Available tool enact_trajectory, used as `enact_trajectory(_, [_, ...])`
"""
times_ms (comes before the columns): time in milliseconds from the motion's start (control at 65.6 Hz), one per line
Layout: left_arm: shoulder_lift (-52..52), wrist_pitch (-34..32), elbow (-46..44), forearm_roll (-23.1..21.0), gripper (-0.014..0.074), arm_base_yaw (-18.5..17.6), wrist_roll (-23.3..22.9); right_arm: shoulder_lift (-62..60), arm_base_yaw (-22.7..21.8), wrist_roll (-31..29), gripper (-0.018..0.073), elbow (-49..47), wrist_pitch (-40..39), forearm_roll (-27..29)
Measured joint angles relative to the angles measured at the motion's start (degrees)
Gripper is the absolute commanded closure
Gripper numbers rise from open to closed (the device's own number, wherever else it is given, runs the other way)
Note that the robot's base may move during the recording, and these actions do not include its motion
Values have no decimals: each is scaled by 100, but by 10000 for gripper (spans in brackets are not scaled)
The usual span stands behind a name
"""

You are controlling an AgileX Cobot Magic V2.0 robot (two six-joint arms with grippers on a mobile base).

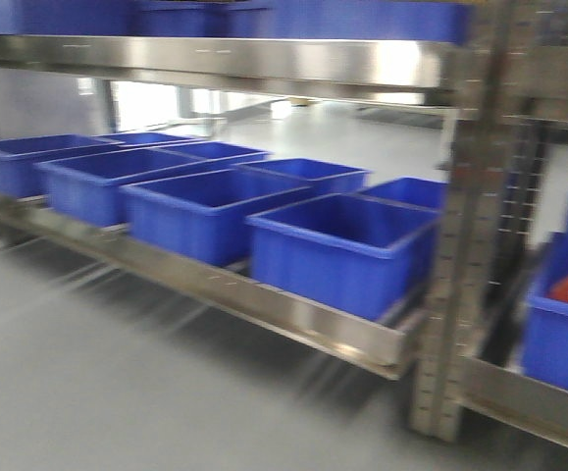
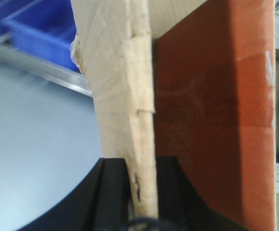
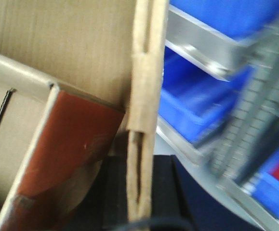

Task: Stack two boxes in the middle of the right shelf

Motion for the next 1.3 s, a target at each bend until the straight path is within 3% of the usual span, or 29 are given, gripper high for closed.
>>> enact_trajectory(1295, [0,-9,0,0,708,0,0,0,0,0,712,0,0,0])
